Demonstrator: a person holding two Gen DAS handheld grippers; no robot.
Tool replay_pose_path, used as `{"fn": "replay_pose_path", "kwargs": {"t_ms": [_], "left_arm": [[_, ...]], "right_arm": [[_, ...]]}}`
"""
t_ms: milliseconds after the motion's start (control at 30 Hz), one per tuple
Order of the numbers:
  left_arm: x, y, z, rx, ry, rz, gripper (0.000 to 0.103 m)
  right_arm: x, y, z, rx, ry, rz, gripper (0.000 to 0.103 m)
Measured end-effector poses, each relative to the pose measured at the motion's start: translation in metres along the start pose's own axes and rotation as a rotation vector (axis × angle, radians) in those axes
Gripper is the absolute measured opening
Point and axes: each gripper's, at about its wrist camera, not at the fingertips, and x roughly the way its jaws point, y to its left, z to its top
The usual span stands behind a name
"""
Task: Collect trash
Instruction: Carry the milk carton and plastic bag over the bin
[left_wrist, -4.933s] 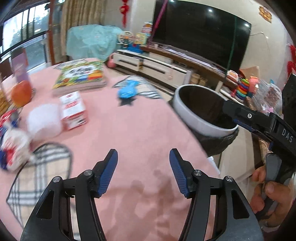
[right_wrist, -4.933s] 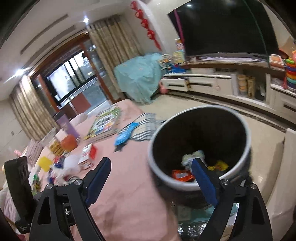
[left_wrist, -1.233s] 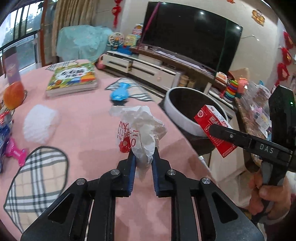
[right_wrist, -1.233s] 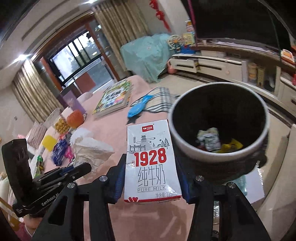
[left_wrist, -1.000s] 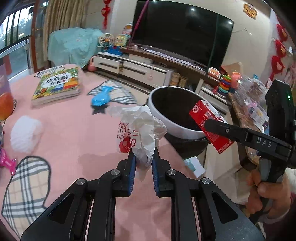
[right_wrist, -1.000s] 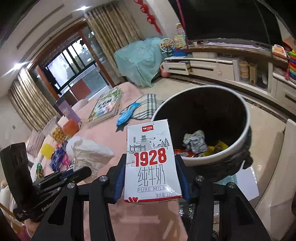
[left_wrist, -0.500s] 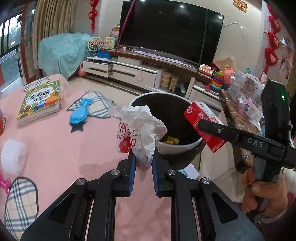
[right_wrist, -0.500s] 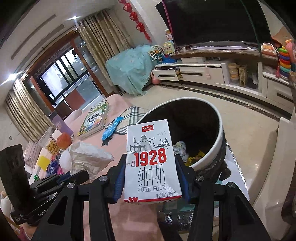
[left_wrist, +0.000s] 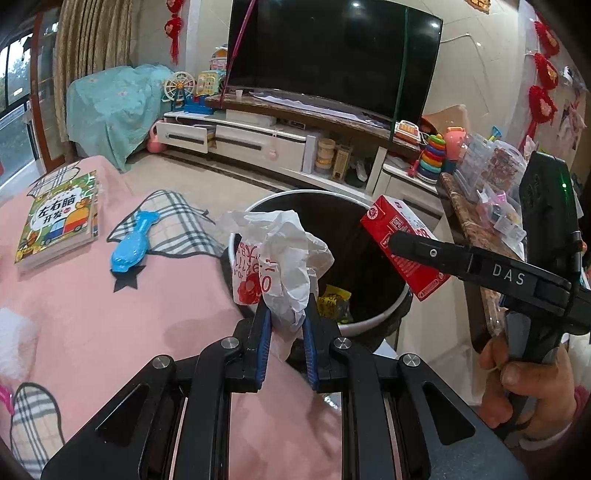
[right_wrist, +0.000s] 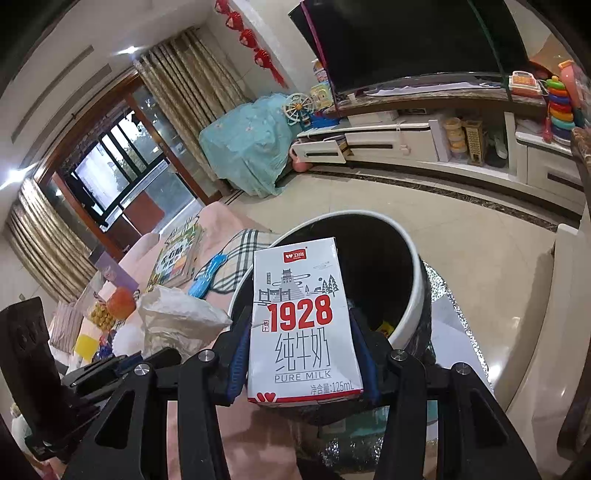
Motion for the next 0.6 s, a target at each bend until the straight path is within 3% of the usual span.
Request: {"fn": "replay_pose_path", "kwargs": {"t_ms": [600], "left_arm": [[0.022, -0.009, 0.017, 0.006, 0.014, -0.005, 0.015]], "right_arm": [[0.015, -0.01, 0.017, -0.004, 0.026, -0.031, 0.05]]}}
